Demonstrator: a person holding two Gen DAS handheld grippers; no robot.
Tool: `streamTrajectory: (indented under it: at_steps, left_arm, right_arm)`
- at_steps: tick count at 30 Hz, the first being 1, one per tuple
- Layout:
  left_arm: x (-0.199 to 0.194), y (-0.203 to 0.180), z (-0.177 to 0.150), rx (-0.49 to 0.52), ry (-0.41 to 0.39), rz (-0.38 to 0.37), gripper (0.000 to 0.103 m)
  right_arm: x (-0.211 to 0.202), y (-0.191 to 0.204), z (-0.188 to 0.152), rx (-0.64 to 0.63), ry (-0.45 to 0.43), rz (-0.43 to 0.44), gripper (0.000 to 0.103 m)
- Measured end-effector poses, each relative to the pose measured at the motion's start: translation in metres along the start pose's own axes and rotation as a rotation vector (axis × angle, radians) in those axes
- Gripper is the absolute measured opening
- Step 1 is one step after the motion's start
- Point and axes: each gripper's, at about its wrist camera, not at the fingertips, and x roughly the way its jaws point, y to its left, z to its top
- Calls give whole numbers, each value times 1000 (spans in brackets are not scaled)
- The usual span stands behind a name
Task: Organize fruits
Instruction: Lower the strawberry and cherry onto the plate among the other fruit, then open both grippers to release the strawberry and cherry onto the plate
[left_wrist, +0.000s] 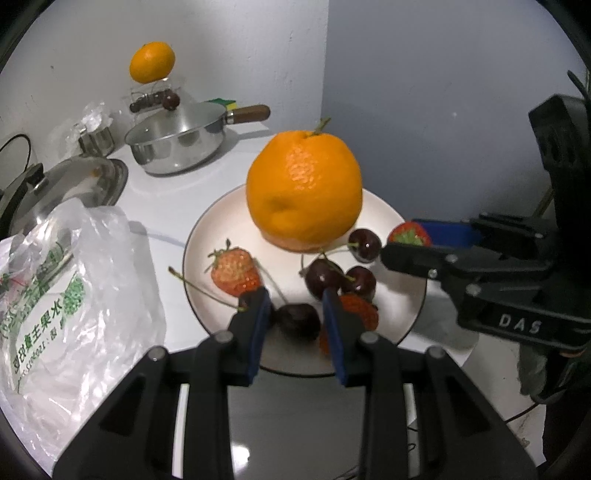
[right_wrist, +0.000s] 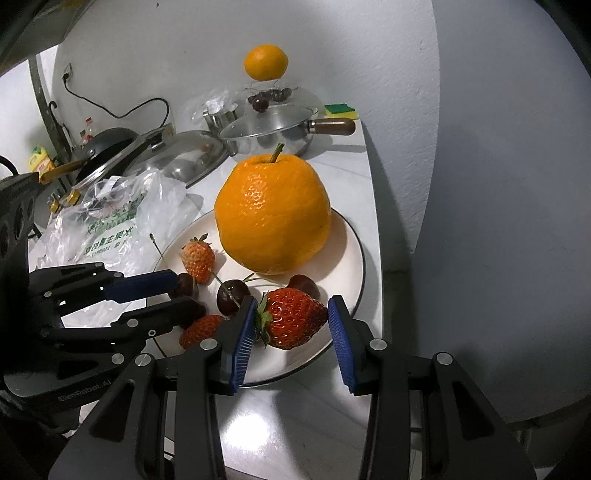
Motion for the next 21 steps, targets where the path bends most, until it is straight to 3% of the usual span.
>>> streamTrajectory:
  at_steps: [21]
  left_arm:
    - [-5, 4, -1, -3, -11, 18, 36]
  right_arm:
    - [8, 5, -2, 2, 29, -13, 42]
